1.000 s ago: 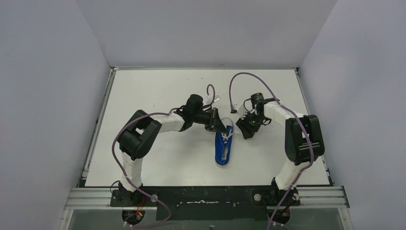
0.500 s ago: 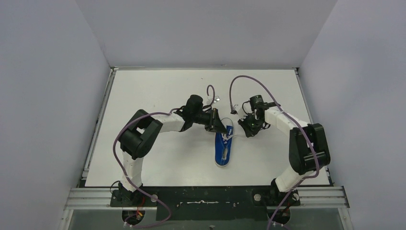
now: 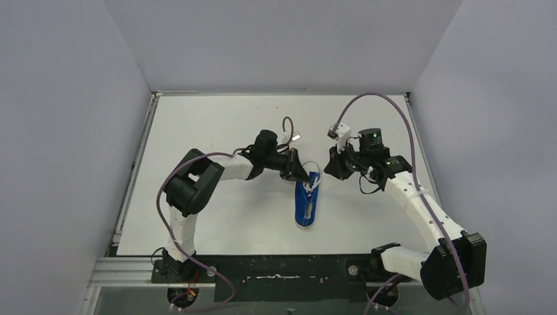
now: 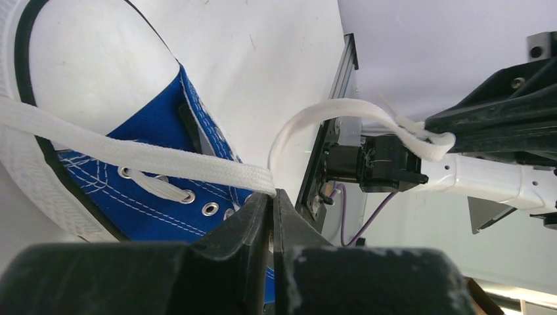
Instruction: Tie the shoes
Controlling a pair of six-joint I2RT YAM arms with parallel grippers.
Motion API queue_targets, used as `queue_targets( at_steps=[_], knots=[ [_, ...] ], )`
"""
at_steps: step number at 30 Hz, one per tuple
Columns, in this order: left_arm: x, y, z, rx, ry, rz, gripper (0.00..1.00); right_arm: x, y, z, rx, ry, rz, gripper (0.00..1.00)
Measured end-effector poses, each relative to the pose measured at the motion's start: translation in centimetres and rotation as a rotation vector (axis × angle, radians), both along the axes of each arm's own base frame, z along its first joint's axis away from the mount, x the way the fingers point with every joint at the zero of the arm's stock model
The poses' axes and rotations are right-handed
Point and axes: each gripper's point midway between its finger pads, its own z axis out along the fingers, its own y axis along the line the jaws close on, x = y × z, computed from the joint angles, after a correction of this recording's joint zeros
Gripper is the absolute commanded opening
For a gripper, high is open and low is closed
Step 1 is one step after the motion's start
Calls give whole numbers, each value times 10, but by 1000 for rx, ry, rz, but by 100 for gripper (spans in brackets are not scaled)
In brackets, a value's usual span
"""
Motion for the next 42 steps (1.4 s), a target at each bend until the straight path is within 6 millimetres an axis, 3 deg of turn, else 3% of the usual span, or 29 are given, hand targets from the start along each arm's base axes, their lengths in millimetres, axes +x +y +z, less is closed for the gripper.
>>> queue_targets(
  at_steps=[5, 11, 19, 25, 34, 42],
  knots=[
    [-1, 0, 0, -16, 21, -1, 1, 14, 17, -21, 216, 118, -244, 0],
    [-1, -2, 3, -47, 37, 2, 2, 45, 14, -34, 396, 252, -594, 0],
    [-6, 1, 1, -67, 49, -1, 3, 70, 16, -49, 478, 316, -735, 0],
    [-6, 0, 6, -94, 37, 0, 3, 63, 39, -66, 471, 390, -719, 0],
    [-7, 0, 6, -109, 35, 5, 4, 47, 69, -75, 452, 437, -708, 0],
    [-8, 1, 6, -111, 43, 9, 7, 42, 53, -84, 395, 448, -790, 0]
  ],
)
